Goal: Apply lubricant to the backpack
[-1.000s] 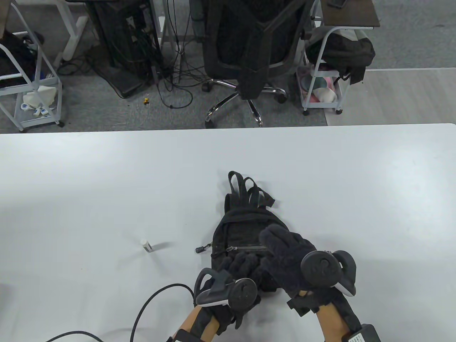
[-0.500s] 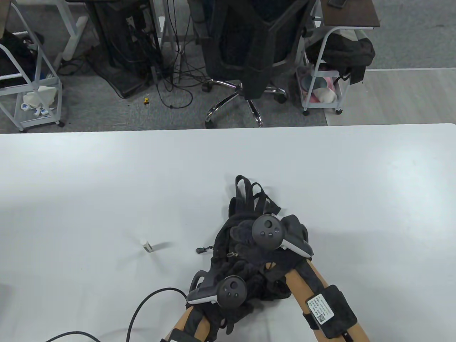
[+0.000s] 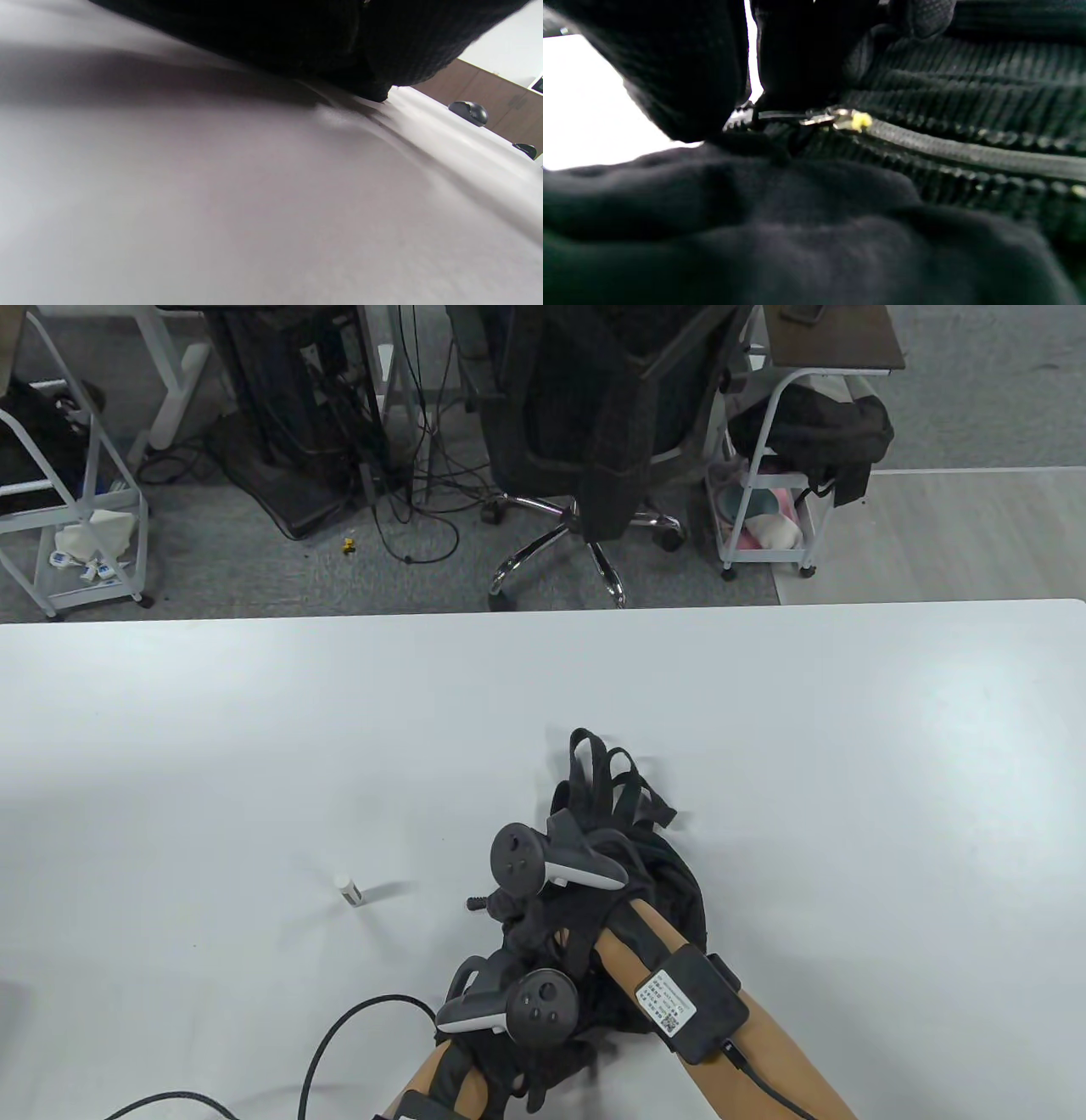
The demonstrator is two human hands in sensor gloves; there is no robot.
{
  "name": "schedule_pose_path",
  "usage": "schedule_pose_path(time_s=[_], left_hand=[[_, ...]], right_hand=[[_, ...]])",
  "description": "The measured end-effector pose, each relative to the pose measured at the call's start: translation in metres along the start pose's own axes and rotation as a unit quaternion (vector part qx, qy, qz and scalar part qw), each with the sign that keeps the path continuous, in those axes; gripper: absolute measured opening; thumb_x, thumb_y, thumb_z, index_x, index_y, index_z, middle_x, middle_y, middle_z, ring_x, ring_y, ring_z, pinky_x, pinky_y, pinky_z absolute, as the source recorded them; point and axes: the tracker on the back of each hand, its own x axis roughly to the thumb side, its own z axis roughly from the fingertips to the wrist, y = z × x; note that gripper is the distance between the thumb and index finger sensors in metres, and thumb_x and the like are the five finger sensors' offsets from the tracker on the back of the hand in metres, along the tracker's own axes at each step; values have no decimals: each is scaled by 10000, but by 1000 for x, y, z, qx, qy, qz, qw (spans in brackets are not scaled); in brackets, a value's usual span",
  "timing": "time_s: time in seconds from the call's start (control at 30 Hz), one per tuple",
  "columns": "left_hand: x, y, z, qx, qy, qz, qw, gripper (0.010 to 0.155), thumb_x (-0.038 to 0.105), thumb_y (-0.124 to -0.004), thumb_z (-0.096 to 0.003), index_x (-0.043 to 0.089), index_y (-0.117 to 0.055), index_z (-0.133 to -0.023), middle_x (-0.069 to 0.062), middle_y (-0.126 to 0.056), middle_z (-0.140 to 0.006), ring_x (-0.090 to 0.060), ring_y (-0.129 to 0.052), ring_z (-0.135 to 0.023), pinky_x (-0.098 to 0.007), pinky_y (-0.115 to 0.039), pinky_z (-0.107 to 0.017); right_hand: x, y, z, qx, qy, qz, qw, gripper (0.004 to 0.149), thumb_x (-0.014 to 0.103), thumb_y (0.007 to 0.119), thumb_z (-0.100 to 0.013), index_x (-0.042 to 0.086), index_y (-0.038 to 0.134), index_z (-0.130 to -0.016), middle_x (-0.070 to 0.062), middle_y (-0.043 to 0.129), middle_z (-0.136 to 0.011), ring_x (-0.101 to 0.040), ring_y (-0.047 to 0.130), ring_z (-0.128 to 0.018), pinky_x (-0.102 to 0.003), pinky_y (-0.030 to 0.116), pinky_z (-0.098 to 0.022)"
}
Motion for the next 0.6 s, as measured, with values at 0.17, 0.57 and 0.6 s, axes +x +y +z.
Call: schedule_pose_path(time_s=[0.17,0.57,0.6], left_hand=[[0,-1,0,-2,0,1,1000,760,519,-782,-461,280,-464,-1109,-74,-314,-1185,-329,-333,-1122,-540,-237,-771],[-1,-1,-1,-1,1,0,1000,746,521,-780,-466,291,-476,-1106,-86,-333,-1188,-343,-347,-1121,-549,-252,-776],[-1,-1,-1,-1,0,0,1000,742,520,-781,-465,291,-482,-1105,-89,-338,-1186,-345,-350,-1120,-550,-256,-776]], right_hand=[[-5,6,-12,14,14,-13,1000,529,445,996,-407,441,821,-906,110,760,-958,-221,850,-813,-543,589,-757],[11,5,-9,-46,29,75,996,441,355,1005,-432,445,868,-842,126,905,-840,-168,989,-698,-475,715,-676],[9,5,-10,-43,26,64,997,438,345,998,-437,431,864,-846,102,902,-842,-176,981,-682,-479,708,-682]])
